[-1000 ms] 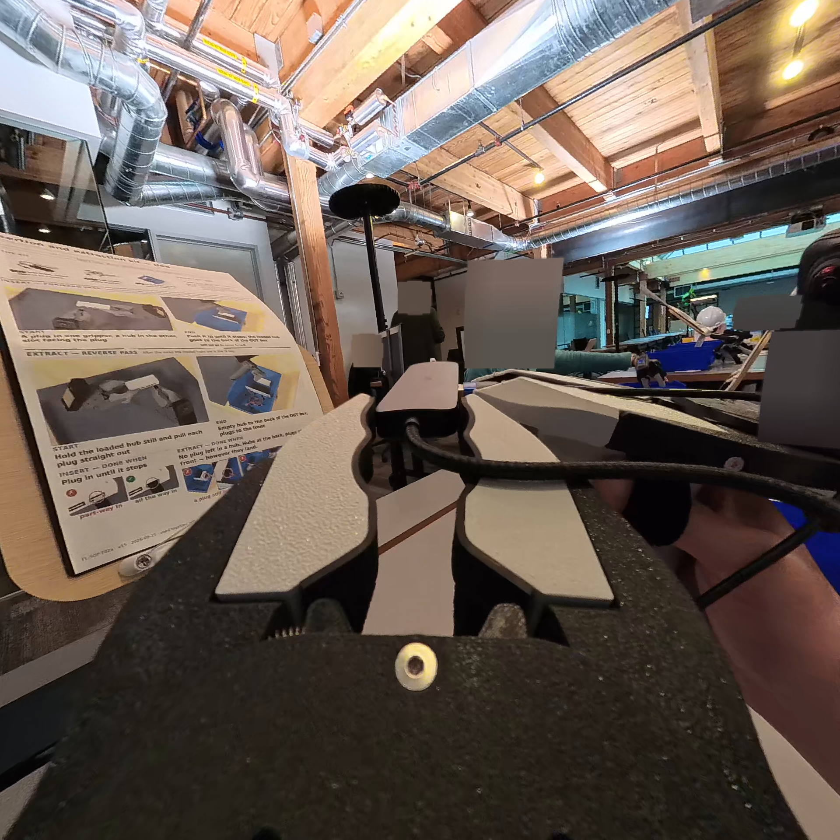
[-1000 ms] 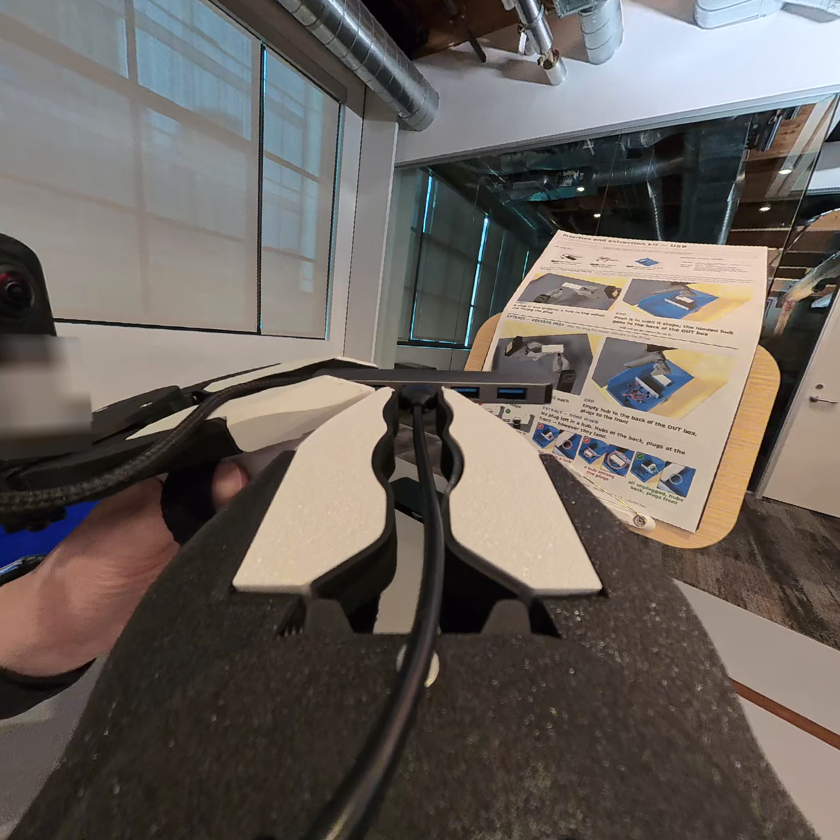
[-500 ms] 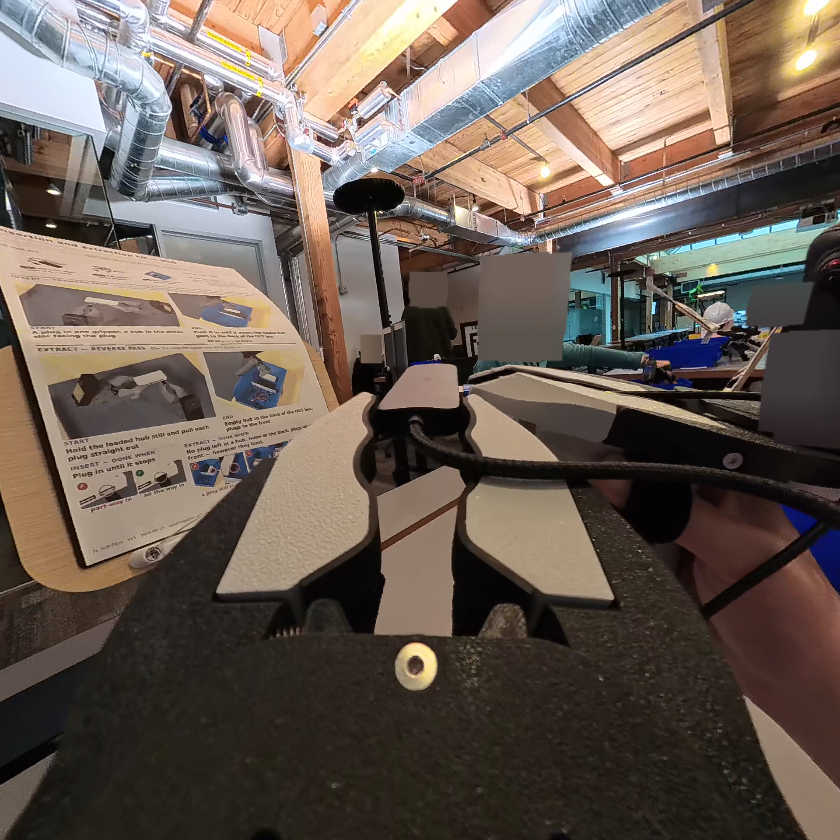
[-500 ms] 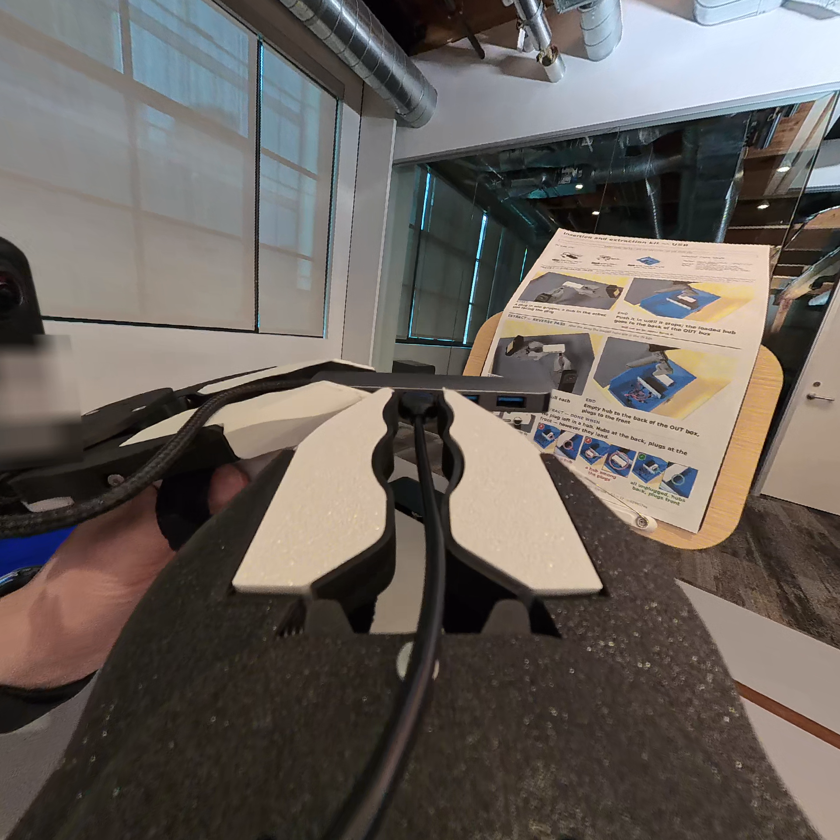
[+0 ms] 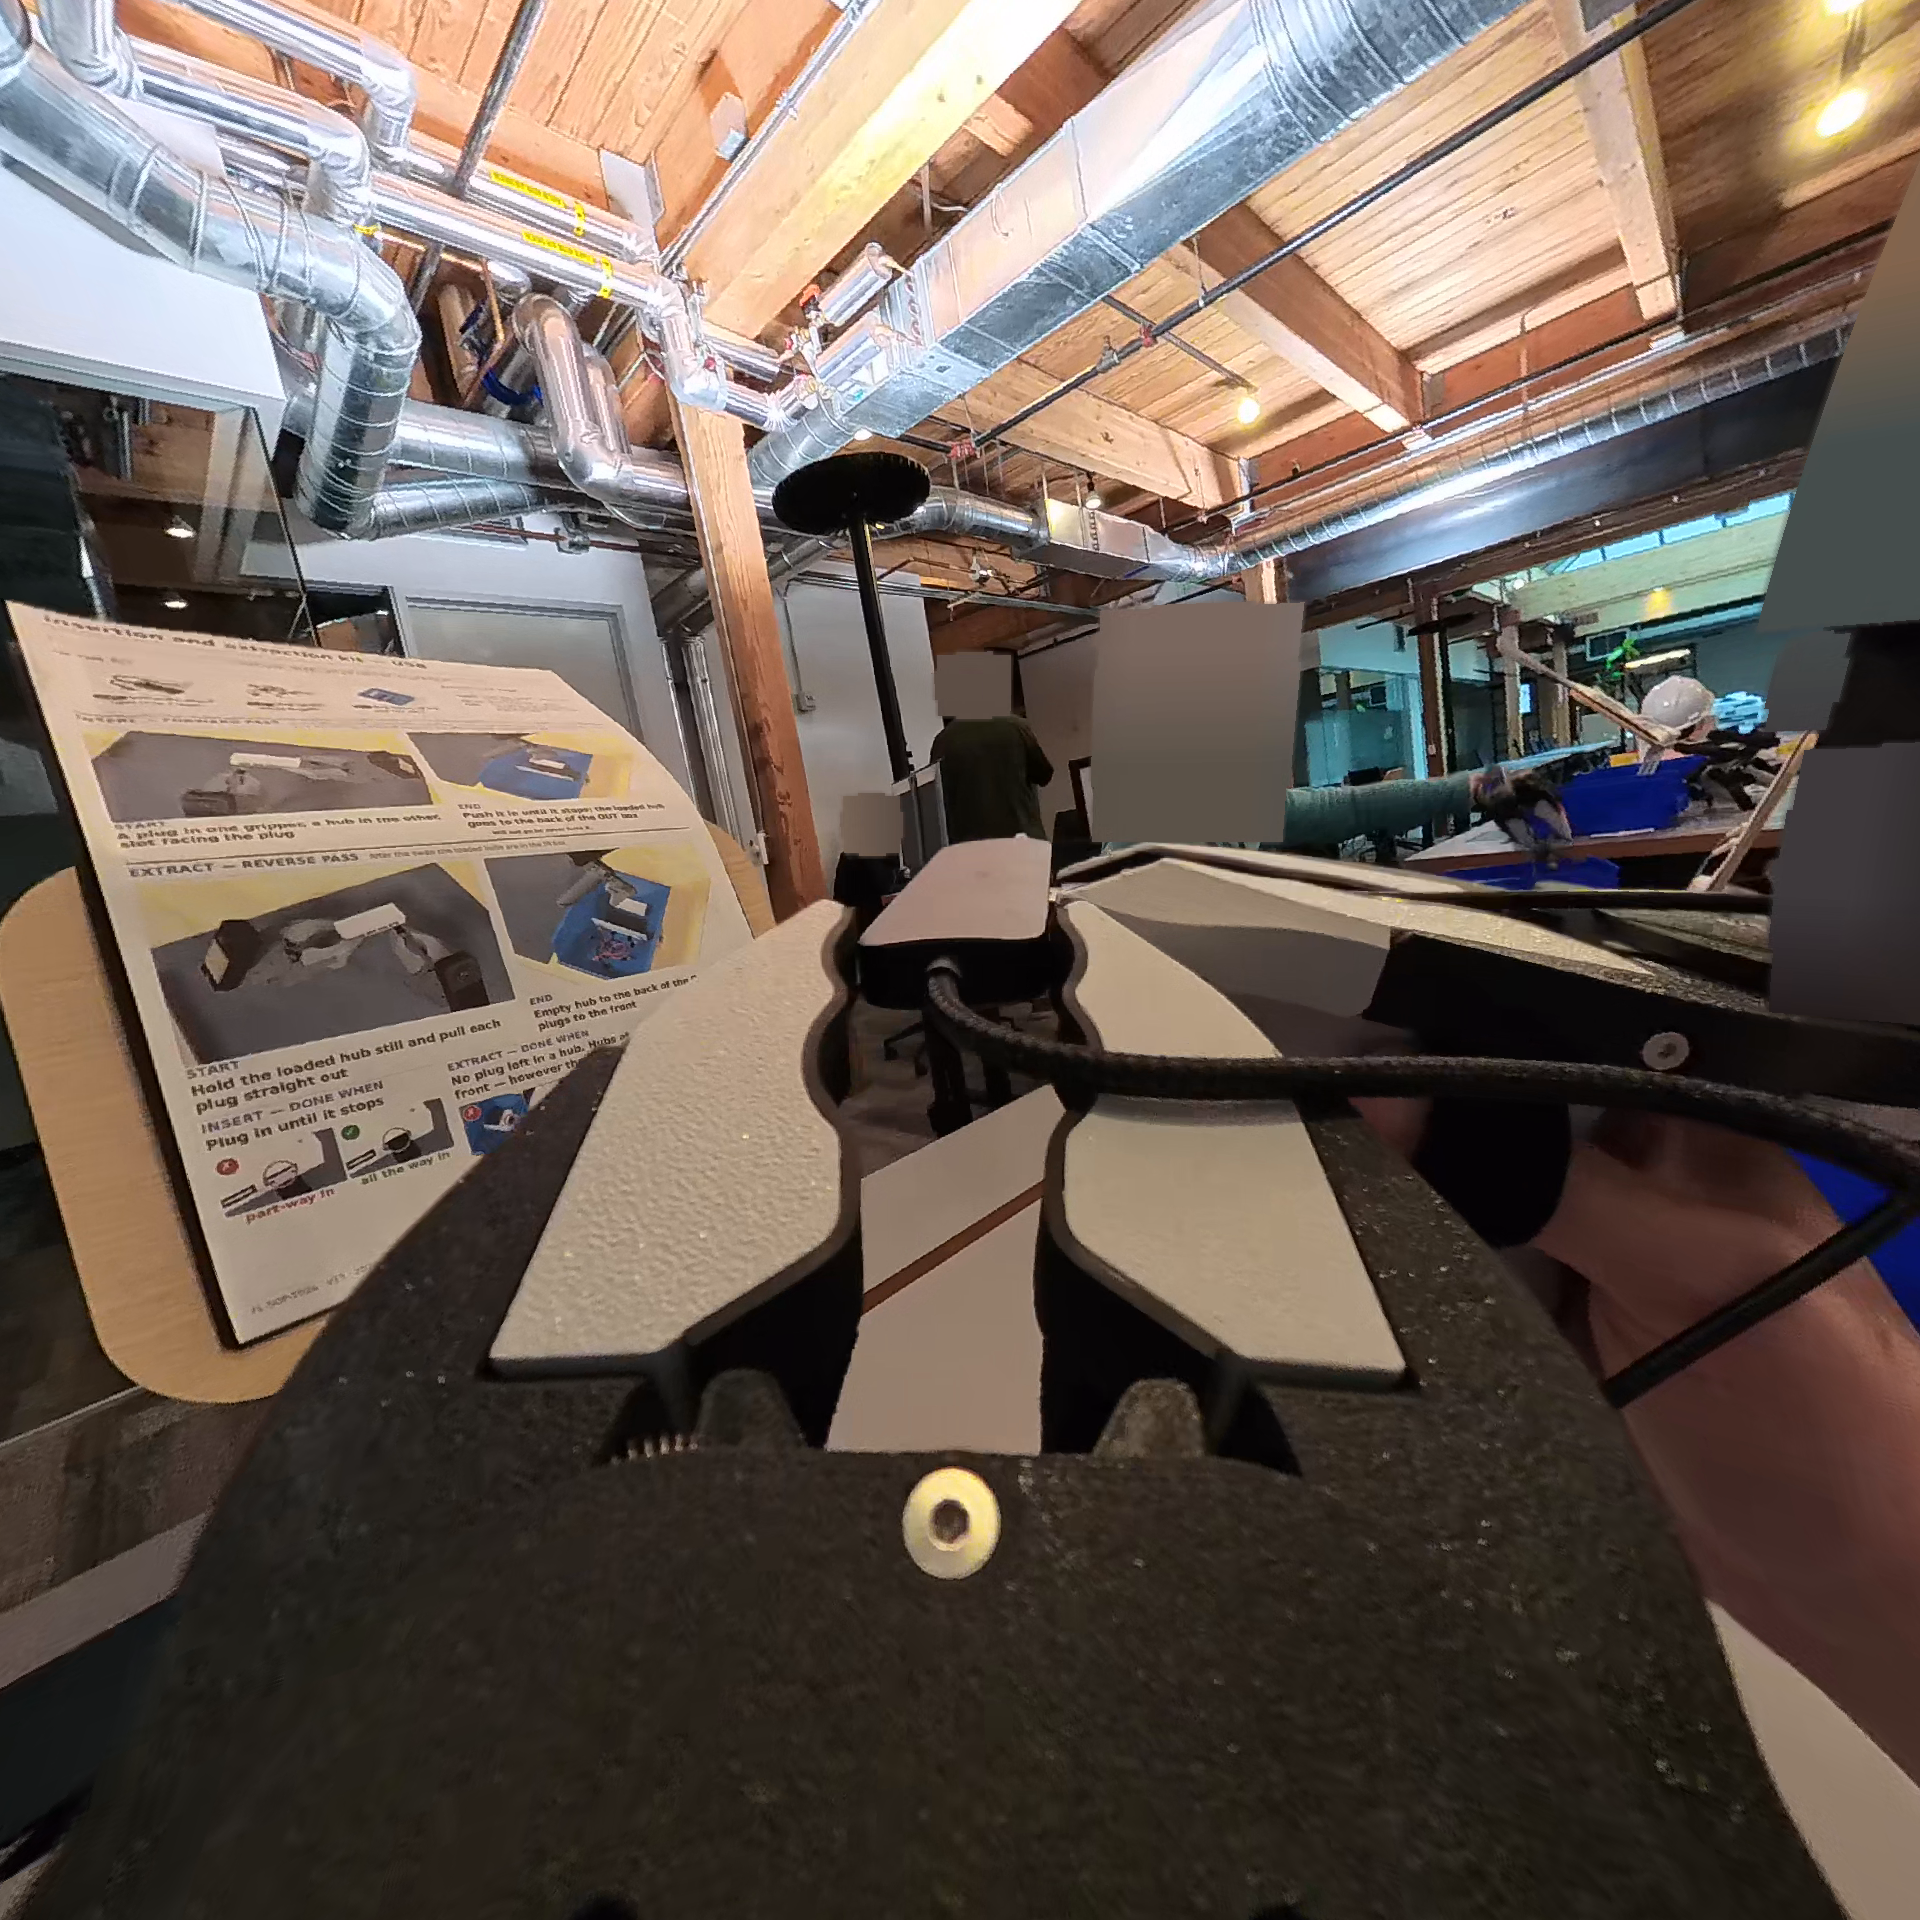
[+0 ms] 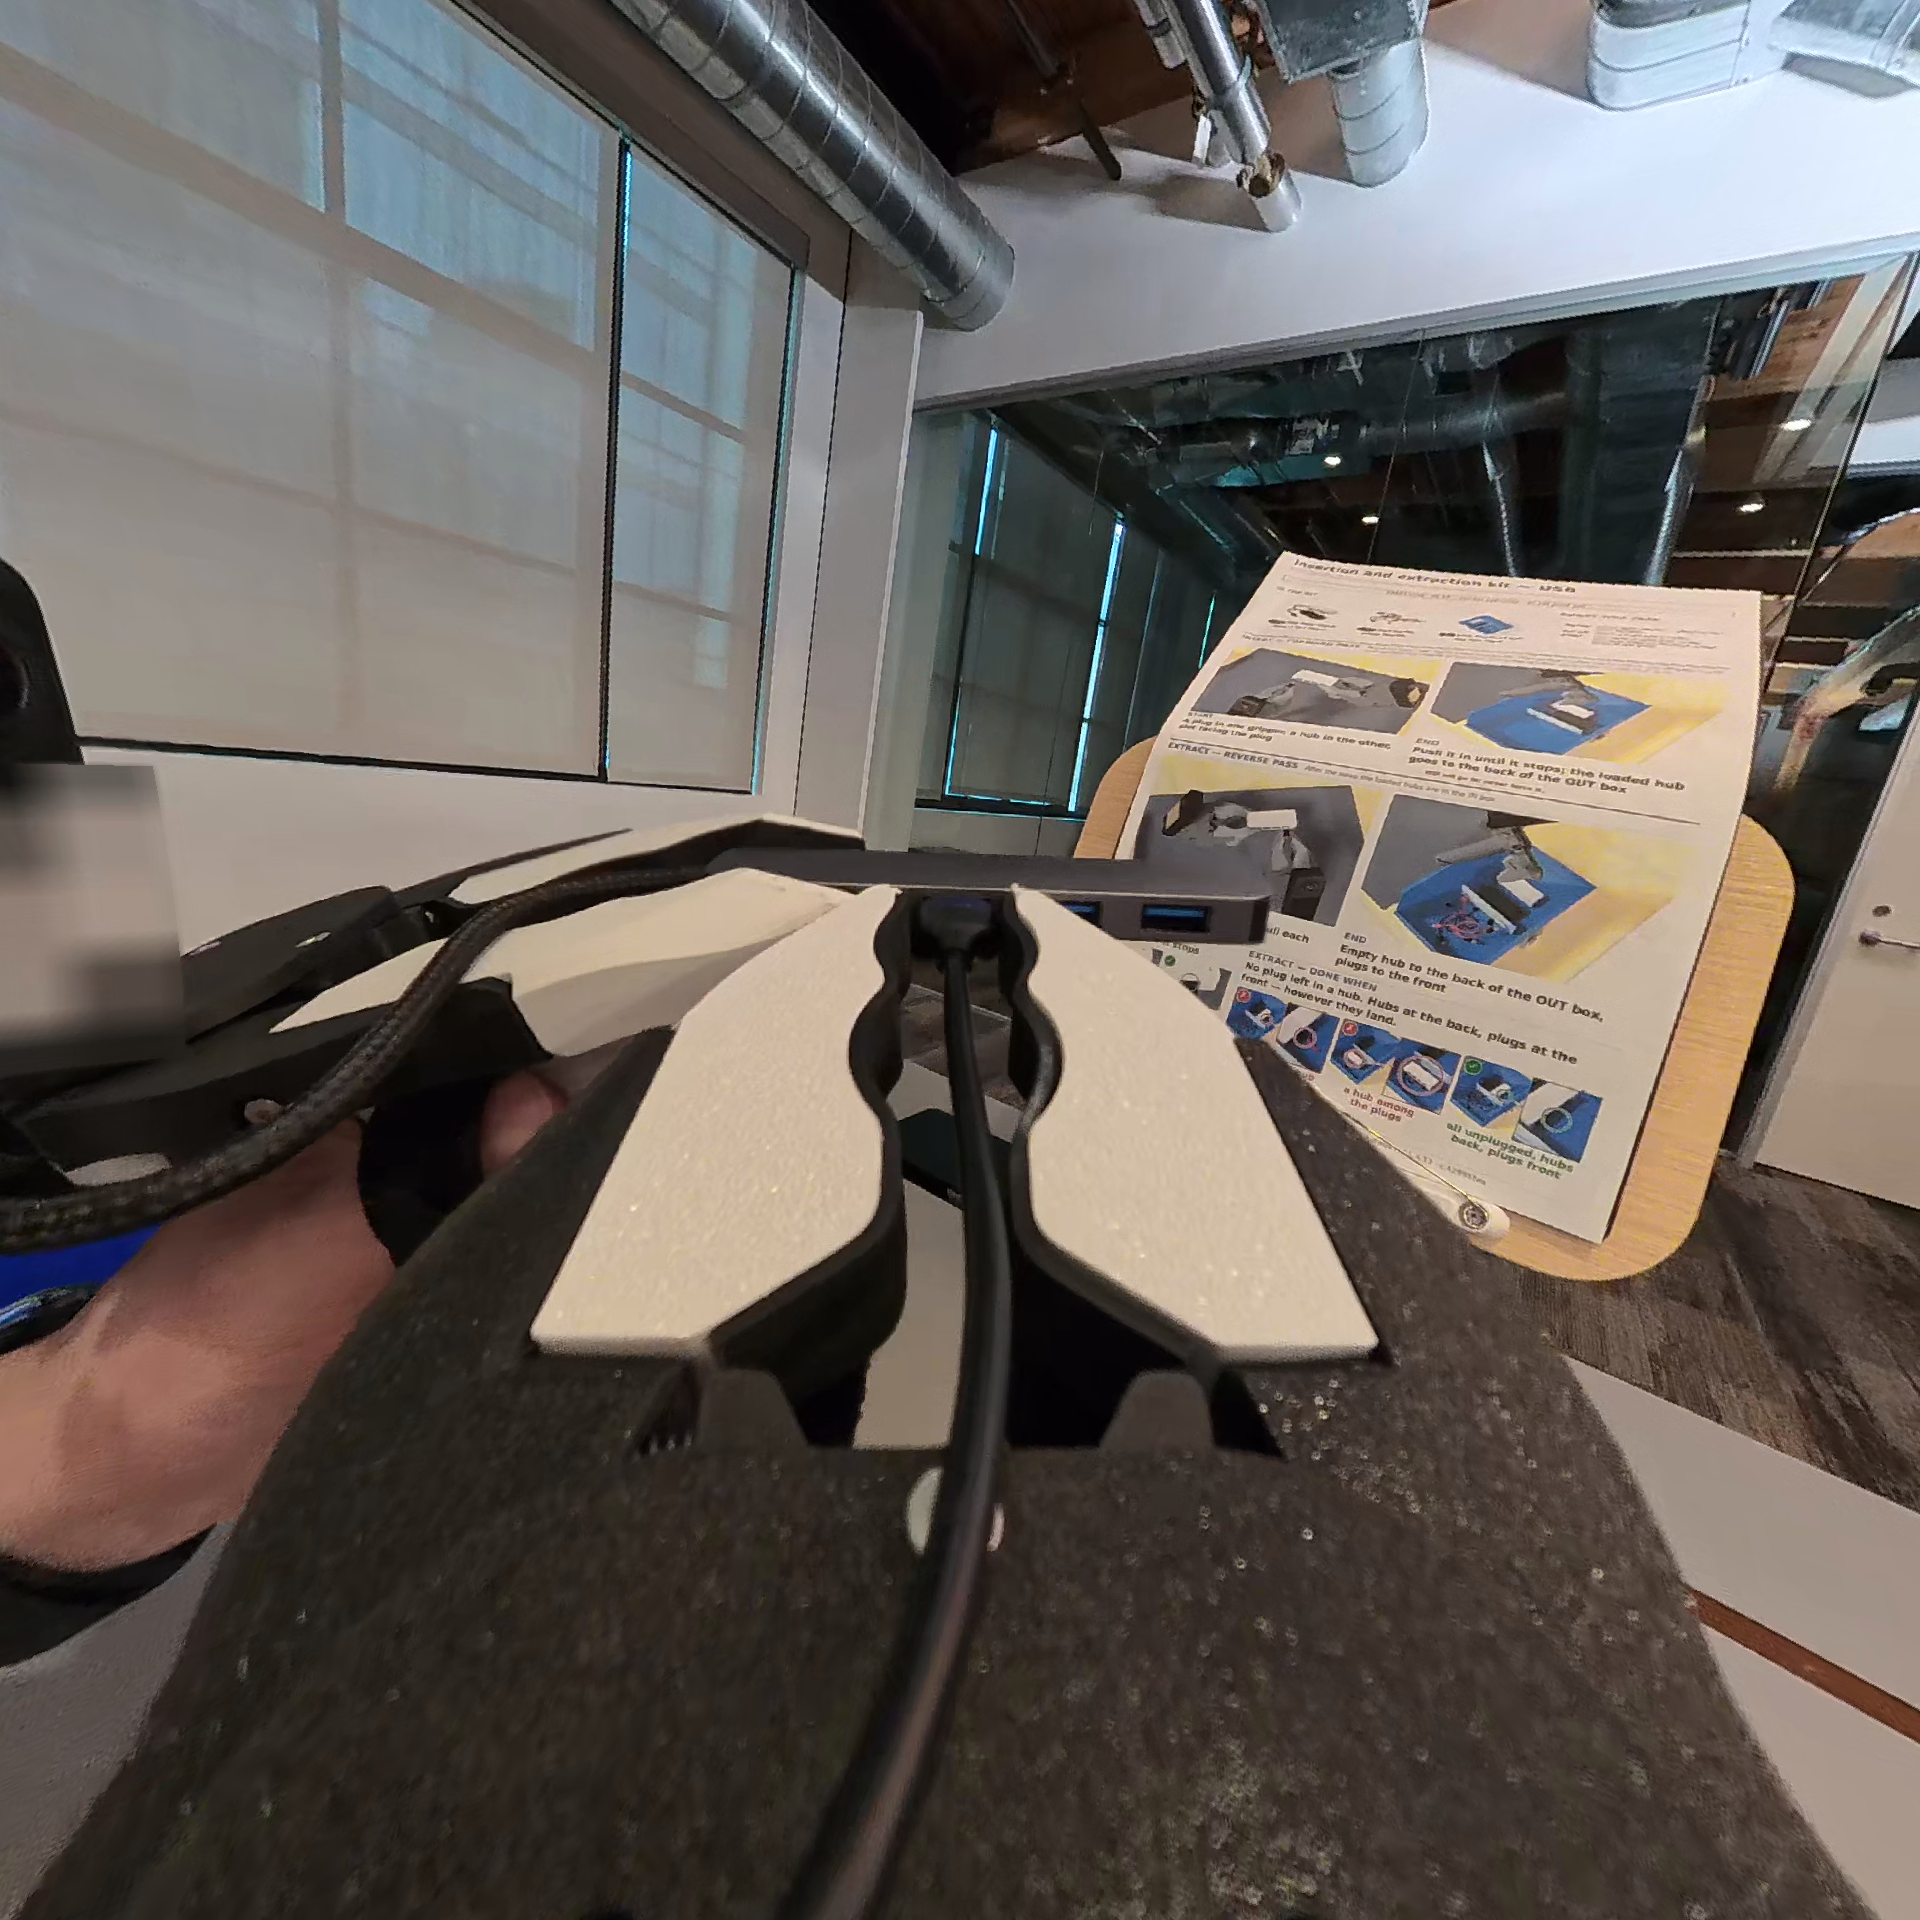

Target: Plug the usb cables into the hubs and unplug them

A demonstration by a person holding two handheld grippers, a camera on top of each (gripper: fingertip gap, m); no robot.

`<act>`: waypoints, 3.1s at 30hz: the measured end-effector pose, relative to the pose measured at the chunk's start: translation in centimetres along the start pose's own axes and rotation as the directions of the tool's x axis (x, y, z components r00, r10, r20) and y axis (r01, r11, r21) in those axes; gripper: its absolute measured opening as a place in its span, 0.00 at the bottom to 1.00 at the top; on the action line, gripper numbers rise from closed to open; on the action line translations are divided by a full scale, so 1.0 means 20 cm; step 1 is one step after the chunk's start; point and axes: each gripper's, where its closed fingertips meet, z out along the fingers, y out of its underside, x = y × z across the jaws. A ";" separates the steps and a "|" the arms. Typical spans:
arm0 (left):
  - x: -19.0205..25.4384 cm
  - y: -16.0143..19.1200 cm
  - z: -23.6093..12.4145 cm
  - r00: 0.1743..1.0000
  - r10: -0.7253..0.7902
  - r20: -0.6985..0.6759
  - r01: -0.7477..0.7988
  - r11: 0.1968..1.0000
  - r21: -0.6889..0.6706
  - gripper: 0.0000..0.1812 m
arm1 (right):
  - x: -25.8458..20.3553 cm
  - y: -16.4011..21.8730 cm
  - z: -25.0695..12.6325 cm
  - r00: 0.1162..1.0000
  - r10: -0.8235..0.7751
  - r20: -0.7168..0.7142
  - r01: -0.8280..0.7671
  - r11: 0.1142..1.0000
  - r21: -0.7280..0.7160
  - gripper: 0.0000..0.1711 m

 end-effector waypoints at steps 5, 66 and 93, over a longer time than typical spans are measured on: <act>0.00 0.00 0.00 1.000 0.002 -0.015 -0.002 1.000 -0.004 0.19 | 0.00 0.00 0.00 1.000 -0.008 0.019 0.008 1.000 -0.005 0.09; -0.04 -0.08 -0.04 0.996 0.030 -0.087 -0.043 0.988 -0.150 0.19 | 0.71 0.08 -0.82 0.981 -0.179 0.077 0.174 0.627 -0.759 0.09; 0.14 -0.11 0.01 0.989 0.065 -0.136 -0.082 0.989 -0.124 0.18 | 1.48 0.54 -2.08 0.952 0.022 -0.305 -0.301 0.236 -0.924 0.09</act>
